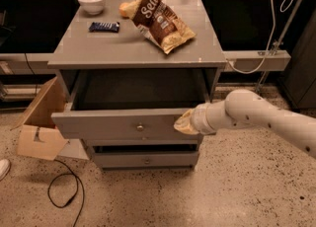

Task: Close top drawer

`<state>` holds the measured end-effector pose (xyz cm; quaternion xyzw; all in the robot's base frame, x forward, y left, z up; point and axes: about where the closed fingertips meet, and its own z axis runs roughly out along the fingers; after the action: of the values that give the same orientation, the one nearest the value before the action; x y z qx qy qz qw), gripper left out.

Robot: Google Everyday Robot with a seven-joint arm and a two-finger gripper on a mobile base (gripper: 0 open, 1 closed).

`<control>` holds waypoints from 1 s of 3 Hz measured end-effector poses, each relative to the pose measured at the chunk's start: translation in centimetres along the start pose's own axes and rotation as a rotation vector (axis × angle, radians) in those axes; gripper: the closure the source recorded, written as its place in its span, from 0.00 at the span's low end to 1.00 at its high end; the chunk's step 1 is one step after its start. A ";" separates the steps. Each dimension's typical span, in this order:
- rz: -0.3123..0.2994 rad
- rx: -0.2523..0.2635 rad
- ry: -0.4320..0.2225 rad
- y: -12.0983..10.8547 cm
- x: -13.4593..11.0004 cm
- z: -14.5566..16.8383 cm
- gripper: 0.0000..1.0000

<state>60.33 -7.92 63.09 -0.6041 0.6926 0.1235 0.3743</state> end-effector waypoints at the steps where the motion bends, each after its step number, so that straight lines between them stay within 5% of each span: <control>1: -0.007 0.016 -0.032 -2.6 -0.2 1.4 1.00; 3: -0.014 0.048 -0.096 -7.9 -0.9 4.4 1.00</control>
Offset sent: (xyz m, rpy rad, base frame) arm 0.0975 0.0146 0.0028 0.1035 -0.0723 0.0194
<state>69.32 -6.39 62.86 -0.5930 0.6724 0.1331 0.4225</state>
